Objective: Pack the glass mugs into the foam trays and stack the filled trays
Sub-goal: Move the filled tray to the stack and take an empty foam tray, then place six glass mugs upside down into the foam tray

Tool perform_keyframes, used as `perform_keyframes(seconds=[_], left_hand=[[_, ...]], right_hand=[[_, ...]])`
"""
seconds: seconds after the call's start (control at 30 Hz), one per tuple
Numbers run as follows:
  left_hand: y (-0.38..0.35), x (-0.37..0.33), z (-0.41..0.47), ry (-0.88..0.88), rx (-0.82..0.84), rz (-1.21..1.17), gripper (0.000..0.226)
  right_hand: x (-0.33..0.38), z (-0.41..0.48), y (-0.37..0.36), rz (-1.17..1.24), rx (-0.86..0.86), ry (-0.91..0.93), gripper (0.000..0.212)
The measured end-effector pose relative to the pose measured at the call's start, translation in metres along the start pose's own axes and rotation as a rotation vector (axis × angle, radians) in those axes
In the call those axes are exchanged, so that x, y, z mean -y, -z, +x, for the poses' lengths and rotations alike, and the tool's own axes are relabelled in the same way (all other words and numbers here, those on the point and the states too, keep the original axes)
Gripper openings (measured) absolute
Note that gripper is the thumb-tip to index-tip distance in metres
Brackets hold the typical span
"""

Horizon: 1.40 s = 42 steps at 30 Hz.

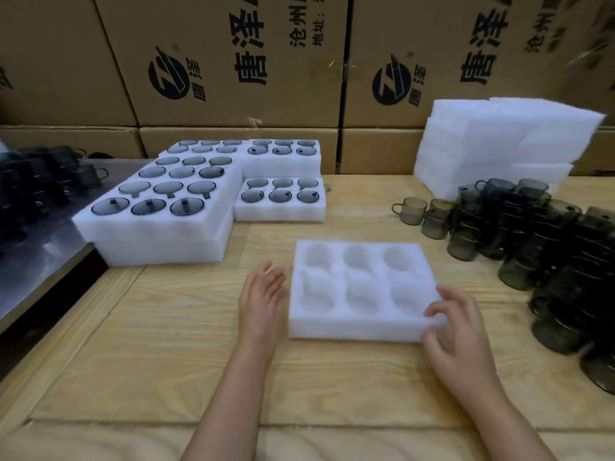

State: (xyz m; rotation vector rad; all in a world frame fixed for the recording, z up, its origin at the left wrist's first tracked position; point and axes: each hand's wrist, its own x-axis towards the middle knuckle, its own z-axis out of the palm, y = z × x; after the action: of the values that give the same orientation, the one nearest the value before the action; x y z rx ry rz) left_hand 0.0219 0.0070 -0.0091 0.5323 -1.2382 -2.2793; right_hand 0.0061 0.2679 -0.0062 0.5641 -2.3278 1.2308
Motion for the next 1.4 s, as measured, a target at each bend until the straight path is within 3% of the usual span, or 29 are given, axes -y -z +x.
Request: perform_keyframes(seconds=[0.07,0.17,0.3,0.47,0.53,0.6,0.67,0.73,0.83,0.93,1.1,1.4], left_hand=[[0.003,0.003,-0.011,-0.061,0.105,0.162,0.016],[0.003,0.008,-0.021,-0.186,0.225,0.429,0.040],[0.001,0.006,-0.016,-0.173,0.208,0.325,0.063],[0.001,0.008,-0.010,-0.188,0.205,0.435,0.055],[0.001,0.008,-0.008,-0.170,0.218,0.448,0.056],[0.001,0.008,-0.009,-0.153,0.209,0.446,0.058],[0.002,0.009,-0.008,-0.153,0.203,0.445,0.057],[0.002,0.009,-0.007,-0.154,0.215,0.442,0.056],[0.003,0.009,-0.006,-0.140,0.232,0.397,0.051],[0.003,0.009,-0.007,-0.137,0.251,0.369,0.044],[0.003,0.010,-0.009,-0.158,0.290,0.393,0.038],[0.002,0.005,-0.013,-0.141,0.317,0.343,0.036]], right_hand=[[-0.006,-0.006,0.001,0.069,0.060,-0.057,0.036],[-0.008,-0.004,0.002,0.168,0.057,-0.096,0.018],[-0.014,-0.001,0.005,0.307,-0.014,-0.172,0.016],[-0.015,0.003,0.003,0.269,-0.051,-0.194,0.009],[-0.013,0.006,0.004,0.248,-0.061,-0.203,0.024],[-0.014,0.007,0.009,0.144,-0.120,-0.201,0.032],[-0.019,0.006,0.018,-0.128,-0.255,-0.207,0.037],[-0.026,0.006,0.028,-0.343,-0.370,-0.324,0.038],[-0.031,0.005,0.037,-0.488,-0.327,-0.523,0.052],[-0.030,0.004,0.036,-0.537,-0.229,-0.588,0.056],[-0.033,0.005,0.036,-0.543,-0.230,-0.577,0.048],[-0.033,0.007,0.030,-0.420,-0.312,-0.373,0.026]])
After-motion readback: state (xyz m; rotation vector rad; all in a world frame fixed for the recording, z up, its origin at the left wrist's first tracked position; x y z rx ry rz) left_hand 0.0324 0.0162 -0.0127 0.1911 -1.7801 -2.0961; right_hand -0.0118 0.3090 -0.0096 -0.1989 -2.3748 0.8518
